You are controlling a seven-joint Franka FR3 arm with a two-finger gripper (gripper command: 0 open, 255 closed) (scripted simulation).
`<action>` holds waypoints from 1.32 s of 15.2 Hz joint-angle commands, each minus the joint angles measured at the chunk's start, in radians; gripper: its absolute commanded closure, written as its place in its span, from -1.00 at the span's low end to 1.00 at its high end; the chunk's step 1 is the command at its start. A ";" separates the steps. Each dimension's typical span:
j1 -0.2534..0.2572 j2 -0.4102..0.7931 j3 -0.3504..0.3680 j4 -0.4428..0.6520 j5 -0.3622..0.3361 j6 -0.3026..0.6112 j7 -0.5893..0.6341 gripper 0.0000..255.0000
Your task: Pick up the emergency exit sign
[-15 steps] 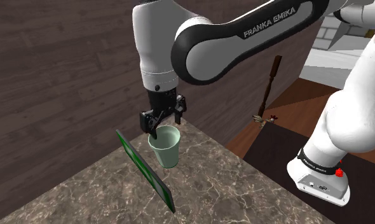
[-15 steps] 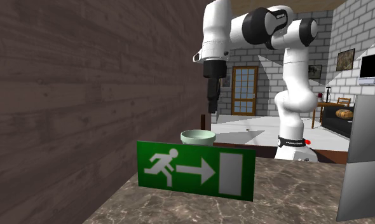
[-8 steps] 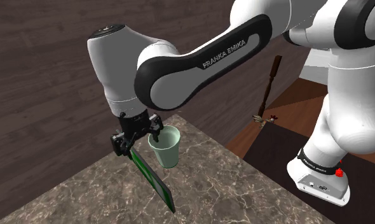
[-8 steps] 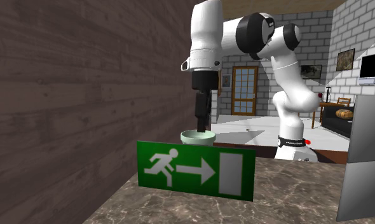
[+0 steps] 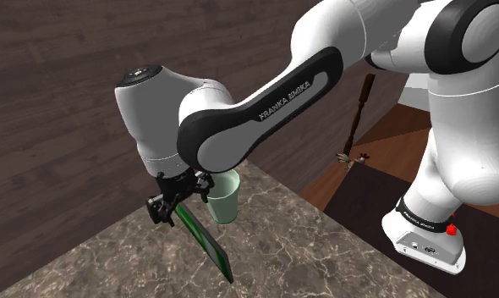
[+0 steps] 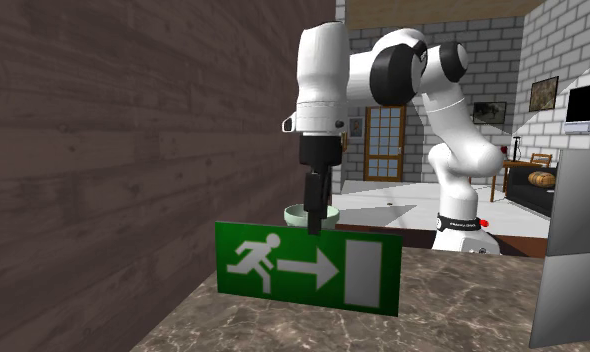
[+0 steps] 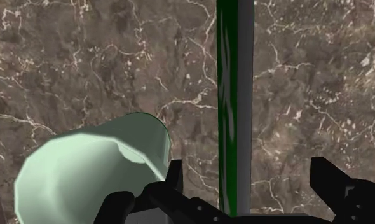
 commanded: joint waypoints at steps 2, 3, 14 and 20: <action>0.000 0.004 -0.002 -0.011 -0.003 0.014 0.003 -1.00; 0.000 0.003 -0.001 -0.012 -0.003 0.015 0.003 1.00; -0.001 -0.005 0.002 0.005 0.003 -0.009 -0.001 1.00; 0.000 -0.025 0.010 0.059 0.019 -0.079 -0.013 1.00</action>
